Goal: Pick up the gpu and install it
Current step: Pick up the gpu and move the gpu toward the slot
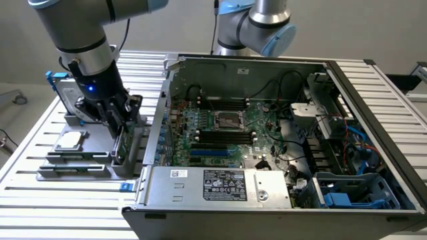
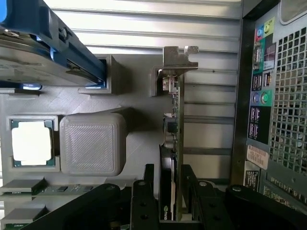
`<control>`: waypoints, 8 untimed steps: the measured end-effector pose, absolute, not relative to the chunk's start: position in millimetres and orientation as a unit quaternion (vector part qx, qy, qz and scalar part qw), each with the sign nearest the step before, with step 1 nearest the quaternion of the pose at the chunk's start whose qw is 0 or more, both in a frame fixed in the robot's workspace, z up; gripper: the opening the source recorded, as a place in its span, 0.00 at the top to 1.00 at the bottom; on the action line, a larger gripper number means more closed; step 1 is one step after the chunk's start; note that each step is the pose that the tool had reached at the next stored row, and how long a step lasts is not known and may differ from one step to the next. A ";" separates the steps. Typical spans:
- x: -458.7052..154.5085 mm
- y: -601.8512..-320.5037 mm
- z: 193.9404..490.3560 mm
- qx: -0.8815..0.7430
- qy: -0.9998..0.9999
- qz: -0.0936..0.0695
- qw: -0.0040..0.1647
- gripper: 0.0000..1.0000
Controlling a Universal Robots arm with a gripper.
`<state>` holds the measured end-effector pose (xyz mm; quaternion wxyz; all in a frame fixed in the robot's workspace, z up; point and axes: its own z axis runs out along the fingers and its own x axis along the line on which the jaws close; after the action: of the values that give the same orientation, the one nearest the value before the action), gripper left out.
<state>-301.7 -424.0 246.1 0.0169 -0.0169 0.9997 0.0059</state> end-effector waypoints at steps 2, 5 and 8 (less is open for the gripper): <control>-301.7 -424.0 244.7 -0.017 1.000 0.006 0.017 0.64; -301.7 -424.0 241.6 -0.017 1.000 0.006 0.017 0.64; -301.7 -424.0 240.8 -0.017 1.000 0.006 0.017 0.64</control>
<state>-301.7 -424.0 240.8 0.0168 -0.0169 0.9997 0.0059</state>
